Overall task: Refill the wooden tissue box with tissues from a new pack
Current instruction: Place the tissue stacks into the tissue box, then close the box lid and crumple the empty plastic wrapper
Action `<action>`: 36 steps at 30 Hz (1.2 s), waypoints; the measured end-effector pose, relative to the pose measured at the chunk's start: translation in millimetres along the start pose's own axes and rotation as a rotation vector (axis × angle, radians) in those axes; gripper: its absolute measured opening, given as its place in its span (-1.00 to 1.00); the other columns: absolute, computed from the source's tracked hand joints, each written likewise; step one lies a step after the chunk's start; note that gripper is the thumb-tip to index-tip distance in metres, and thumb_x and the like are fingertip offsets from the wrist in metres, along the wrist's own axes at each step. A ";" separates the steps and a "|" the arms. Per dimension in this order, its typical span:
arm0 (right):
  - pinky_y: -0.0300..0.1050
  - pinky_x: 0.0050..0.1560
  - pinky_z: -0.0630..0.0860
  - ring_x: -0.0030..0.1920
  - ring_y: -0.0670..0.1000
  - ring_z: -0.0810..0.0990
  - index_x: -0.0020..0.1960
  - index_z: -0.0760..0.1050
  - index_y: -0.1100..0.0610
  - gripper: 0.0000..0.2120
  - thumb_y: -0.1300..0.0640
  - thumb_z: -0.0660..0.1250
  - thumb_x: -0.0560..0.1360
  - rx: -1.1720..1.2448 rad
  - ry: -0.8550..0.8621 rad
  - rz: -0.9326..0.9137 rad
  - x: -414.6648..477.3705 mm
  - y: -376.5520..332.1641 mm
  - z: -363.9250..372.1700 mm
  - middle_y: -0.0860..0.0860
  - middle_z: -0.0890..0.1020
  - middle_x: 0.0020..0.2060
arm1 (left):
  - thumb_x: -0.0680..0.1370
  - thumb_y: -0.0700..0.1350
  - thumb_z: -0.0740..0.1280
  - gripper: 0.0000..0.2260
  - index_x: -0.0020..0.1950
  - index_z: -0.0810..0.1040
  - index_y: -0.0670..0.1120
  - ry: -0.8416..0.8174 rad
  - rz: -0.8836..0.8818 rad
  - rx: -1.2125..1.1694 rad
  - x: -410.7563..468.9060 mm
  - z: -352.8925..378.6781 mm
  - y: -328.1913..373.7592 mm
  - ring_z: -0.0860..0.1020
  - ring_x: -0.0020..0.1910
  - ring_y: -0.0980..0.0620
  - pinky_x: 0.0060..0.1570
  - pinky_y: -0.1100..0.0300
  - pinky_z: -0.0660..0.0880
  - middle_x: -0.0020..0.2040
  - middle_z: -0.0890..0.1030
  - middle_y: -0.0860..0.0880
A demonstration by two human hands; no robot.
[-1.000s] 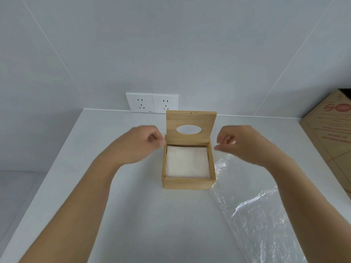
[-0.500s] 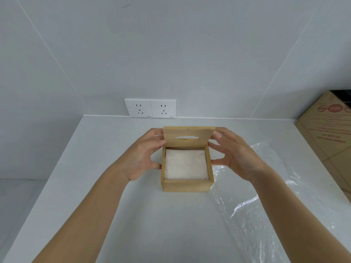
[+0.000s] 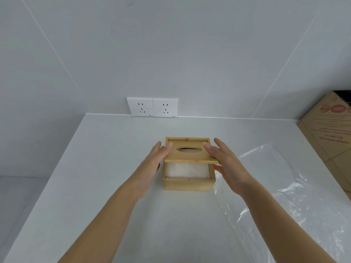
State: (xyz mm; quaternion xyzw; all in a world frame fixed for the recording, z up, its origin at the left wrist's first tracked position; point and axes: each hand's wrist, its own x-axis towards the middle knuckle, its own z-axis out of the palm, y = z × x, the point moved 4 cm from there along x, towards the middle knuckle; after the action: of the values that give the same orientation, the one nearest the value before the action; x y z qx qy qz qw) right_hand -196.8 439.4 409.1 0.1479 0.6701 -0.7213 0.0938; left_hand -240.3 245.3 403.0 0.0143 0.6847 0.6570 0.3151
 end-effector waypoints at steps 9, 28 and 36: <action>-0.64 -0.02 0.31 0.13 -0.52 0.38 0.18 0.30 -0.49 -0.71 -0.10 0.14 0.58 -0.104 -0.025 -0.159 -7.4 14.9 8.4 -0.58 0.45 0.09 | 0.53 0.09 0.23 -0.46 0.48 0.14 0.16 -0.008 0.179 -0.061 -0.8 13.9 -20.3 0.33 0.37 0.24 0.42 0.13 0.21 0.43 0.33 0.19; -0.61 0.08 0.27 0.22 -0.52 0.28 0.45 -0.02 -0.27 -0.52 -0.13 0.07 0.59 -0.352 0.108 -0.220 -4.3 36.9 4.1 -0.69 0.28 0.14 | 0.60 0.09 0.09 -0.50 0.49 -0.04 0.24 0.008 0.243 0.242 1.4 5.7 -33.0 0.09 0.41 0.42 0.40 0.33 0.08 0.48 0.10 0.32; -0.10 0.35 0.22 0.40 0.03 0.32 0.52 0.03 0.01 -0.38 -0.17 0.13 0.55 -1.065 0.207 -0.349 -23.2 -4.4 -0.6 0.01 0.27 0.47 | 0.50 0.31 0.10 -0.63 0.30 0.28 0.38 0.082 0.098 0.851 -13.0 -9.4 3.8 0.49 0.20 0.13 0.01 0.18 0.37 0.21 0.52 0.27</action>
State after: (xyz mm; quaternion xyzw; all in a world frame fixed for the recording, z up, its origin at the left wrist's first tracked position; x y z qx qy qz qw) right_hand -176.4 438.9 421.1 0.0374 0.9615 -0.2704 -0.0312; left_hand -235.6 231.8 411.3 0.1495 0.9052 0.3302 0.2219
